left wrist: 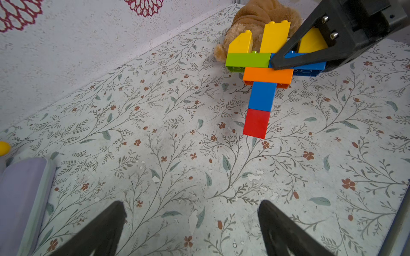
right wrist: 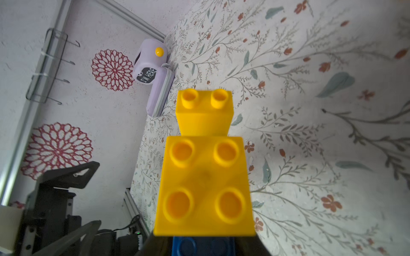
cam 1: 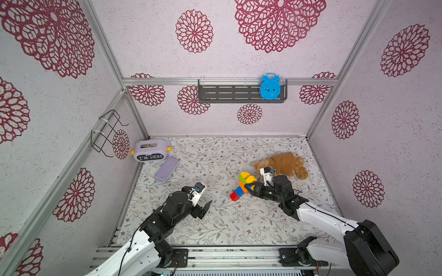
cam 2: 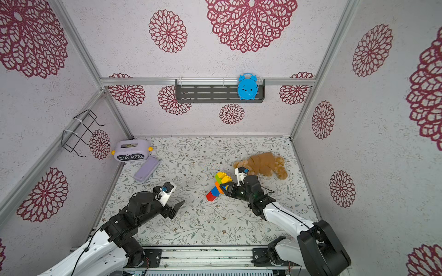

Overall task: Assemble a fork with lego
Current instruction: Adjust the lego brick at the center of the board.

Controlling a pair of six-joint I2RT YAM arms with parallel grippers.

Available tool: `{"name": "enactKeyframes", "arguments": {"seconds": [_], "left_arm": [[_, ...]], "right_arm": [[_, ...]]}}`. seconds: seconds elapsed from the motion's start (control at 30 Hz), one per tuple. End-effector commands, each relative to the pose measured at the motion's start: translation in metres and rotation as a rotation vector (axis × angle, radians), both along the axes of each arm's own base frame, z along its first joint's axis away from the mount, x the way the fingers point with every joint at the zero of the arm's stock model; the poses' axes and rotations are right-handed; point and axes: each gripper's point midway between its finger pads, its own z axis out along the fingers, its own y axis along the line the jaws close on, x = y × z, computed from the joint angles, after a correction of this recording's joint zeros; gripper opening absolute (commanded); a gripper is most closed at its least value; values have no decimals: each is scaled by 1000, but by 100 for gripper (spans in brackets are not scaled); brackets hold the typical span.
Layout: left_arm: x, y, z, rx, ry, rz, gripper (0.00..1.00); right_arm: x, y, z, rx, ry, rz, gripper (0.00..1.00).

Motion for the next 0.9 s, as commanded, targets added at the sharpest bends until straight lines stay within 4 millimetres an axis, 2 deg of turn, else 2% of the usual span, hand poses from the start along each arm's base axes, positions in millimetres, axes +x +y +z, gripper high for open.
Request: {"name": "enactKeyframes", "arguments": {"seconds": [0.0, 0.57, 0.67, 0.77, 0.87], "left_arm": [[0, -2, -2, -4, -7, -7, 97], [0, -4, -7, 13, 9, -15, 97], [0, -5, -7, 13, 10, -16, 97], [0, -4, -7, 15, 11, -14, 97], [0, -4, -9, 22, 15, -16, 97]], "right_arm": [[8, 7, 21, 185, 84, -60, 26], [19, 26, -37, 159, 303, -54, 27], [19, 28, -42, 181, 330, -56, 27], [21, 29, -44, 184, 339, -59, 29], [21, 28, -46, 179, 343, -64, 37]]}}
